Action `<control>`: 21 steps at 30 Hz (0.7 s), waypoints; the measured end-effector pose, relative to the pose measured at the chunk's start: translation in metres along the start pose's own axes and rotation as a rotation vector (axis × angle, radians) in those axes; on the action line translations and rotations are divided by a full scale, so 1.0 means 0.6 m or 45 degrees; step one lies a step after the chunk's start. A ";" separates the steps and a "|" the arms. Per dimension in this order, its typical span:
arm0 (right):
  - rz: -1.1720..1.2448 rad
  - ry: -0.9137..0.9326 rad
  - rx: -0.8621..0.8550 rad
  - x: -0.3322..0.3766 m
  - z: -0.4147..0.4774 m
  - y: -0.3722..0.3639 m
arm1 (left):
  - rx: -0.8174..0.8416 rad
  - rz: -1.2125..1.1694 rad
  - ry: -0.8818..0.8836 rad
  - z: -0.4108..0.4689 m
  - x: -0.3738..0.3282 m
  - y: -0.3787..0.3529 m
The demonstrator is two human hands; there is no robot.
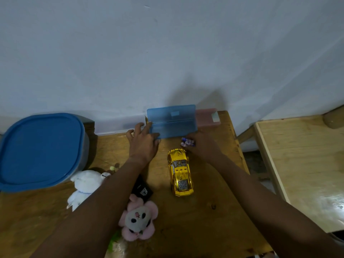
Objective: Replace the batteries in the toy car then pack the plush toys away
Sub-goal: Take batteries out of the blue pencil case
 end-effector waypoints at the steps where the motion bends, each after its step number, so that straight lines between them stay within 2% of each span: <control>1: 0.009 -0.002 -0.019 -0.003 -0.003 -0.003 | 0.001 0.005 0.000 0.000 0.000 0.000; 7: 0.013 -0.004 -0.045 -0.010 -0.003 0.000 | -0.058 0.021 -0.024 0.005 -0.002 0.007; 11: -0.020 -0.057 -0.309 -0.008 0.020 0.027 | -0.152 -0.046 -0.067 0.018 -0.003 0.018; 15: 0.194 -0.081 -0.535 0.011 0.060 0.060 | -0.118 -0.081 -0.073 0.040 -0.002 0.028; 18: 0.346 -0.303 -0.474 0.022 0.095 0.066 | -0.095 -0.143 -0.090 0.050 0.001 0.029; 21: 0.632 -0.367 -0.462 0.021 0.117 0.056 | -0.076 -0.232 -0.128 0.054 0.001 0.030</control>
Point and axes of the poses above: each hand's wrist, its own z-axis towards the middle knuckle, its own y-axis out of the back of the hand, x = y × z, the point moved 1 cm from there along z, towards the middle knuckle, and after that the axes turned 5 degrees about -x, right-handed, at the moved point
